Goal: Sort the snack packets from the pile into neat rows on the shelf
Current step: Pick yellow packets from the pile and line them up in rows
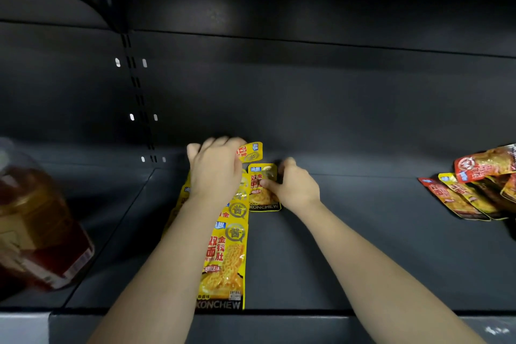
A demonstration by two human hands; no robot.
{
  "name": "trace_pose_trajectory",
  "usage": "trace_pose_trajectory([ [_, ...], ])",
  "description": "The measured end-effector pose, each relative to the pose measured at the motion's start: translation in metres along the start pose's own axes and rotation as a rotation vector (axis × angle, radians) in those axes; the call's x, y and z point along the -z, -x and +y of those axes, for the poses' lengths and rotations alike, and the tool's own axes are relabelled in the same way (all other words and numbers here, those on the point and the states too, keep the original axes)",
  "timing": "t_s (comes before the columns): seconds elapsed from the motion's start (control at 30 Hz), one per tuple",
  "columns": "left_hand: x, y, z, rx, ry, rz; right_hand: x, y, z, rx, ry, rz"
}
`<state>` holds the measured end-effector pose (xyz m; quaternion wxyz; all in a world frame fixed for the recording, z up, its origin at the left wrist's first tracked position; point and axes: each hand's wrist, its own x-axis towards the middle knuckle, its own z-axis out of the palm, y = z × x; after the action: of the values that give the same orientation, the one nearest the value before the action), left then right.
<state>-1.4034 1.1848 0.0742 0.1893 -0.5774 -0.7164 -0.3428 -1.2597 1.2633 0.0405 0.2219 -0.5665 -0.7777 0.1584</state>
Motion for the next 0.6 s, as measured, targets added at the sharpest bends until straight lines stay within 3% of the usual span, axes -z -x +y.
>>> trace_pose_trajectory([
  [0.27,0.005,-0.003,-0.002,-0.014,0.123,0.137,0.011,0.000,0.012,0.000,-0.137,0.017],
  [0.4,0.011,-0.002,0.007,0.024,0.404,0.200,0.020,-0.007,0.032,-0.035,-0.091,0.038],
  [0.6,0.011,0.003,0.010,0.120,0.724,-0.083,0.029,-0.011,0.046,-0.035,0.010,0.045],
])
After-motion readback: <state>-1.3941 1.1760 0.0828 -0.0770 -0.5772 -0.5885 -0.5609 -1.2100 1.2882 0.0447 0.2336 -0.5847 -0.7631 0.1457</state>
